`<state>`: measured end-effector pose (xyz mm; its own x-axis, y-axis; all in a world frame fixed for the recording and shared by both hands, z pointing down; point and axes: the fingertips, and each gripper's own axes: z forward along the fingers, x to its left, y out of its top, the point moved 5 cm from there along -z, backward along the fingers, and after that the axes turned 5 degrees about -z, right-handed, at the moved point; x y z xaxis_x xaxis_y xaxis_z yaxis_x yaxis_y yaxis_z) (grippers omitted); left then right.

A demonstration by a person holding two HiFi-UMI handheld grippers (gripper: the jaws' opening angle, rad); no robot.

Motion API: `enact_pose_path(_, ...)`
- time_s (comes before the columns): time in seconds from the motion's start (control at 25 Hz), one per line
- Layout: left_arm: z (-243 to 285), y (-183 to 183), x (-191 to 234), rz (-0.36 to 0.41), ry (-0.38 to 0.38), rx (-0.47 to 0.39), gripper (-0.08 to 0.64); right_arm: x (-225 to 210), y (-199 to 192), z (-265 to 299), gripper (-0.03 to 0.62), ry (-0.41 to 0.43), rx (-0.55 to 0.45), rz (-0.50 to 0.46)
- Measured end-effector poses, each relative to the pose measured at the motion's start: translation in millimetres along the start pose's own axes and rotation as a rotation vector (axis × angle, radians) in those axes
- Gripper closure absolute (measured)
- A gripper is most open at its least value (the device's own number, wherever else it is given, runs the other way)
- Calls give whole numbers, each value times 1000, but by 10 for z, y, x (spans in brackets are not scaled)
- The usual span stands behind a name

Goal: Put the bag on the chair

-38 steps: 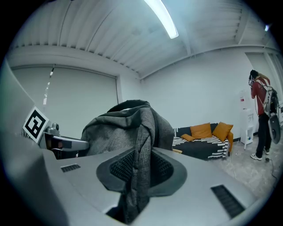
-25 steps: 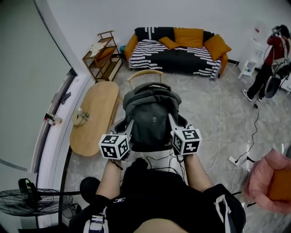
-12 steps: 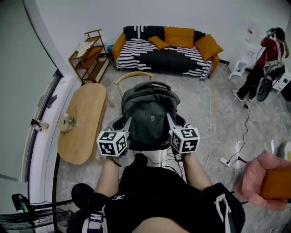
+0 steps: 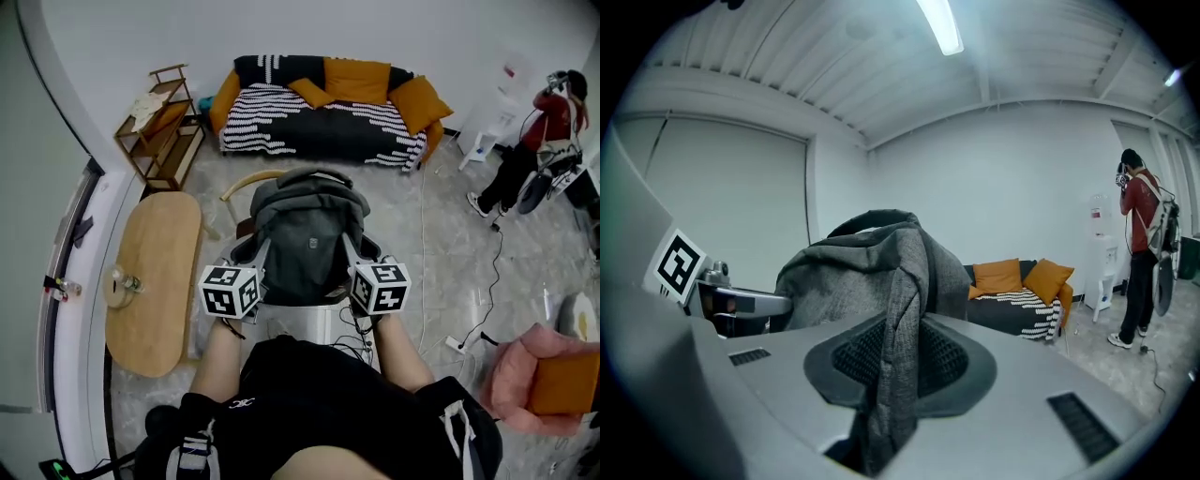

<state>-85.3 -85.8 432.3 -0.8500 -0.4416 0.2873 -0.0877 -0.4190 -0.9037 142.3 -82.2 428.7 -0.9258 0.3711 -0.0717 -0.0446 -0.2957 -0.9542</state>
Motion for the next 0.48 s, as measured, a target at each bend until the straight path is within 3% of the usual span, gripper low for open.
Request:
enact_pose_path(0.24, 723, 456, 818, 10, -35, 26, 469, -41, 270, 1038, 500, -42, -19, 7)
enact_pose_path(0.48, 1266, 665, 1394, 0, -27, 56, 468, -140, 351, 1861, 500, -36, 15, 22)
